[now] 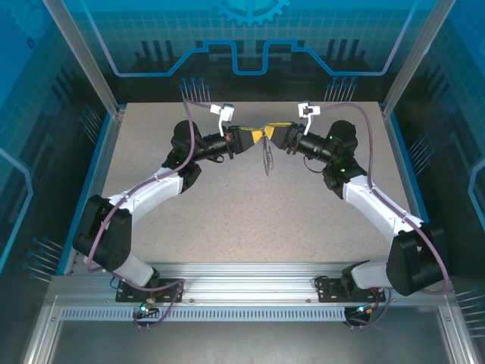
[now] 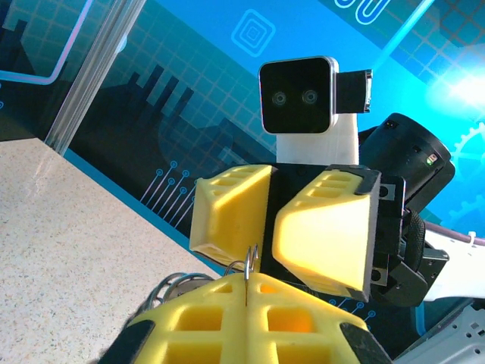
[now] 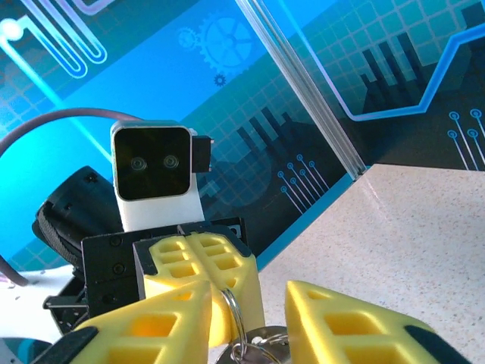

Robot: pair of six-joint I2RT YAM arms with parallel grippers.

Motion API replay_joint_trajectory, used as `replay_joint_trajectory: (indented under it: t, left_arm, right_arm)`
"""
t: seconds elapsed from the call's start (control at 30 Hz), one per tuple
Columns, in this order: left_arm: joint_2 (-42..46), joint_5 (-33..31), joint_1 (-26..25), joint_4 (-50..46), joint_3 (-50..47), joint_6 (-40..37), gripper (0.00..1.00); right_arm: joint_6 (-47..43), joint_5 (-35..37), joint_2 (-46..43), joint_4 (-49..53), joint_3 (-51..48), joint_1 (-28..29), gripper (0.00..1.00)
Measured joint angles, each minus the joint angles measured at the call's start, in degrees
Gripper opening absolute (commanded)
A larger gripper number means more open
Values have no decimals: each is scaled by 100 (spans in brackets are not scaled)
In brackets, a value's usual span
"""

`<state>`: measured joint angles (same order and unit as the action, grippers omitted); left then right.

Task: Put the keys on the keyring

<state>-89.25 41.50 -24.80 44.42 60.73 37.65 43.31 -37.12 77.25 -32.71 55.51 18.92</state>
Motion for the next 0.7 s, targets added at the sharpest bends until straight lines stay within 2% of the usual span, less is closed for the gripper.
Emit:
replay_joint_trajectory:
  t: [0.13,0.27,0.5,0.7]
  left_arm:
    - [0,0,0,0,0,0,0]
    - [0,0,0,-2,0,0,0]
    - [0,-4,0,-48,0,-2,0]
    - [4,-9,0,-57,0,-2,0]
  right_arm:
    - [-4,-2,-4,2,-118,31,36]
    - [2,-2,-4,4,-197,59,33]
    - [13,-9,-22,-57,-205,105,12]
    - [24,-48,-55,-96,-205,107,3]
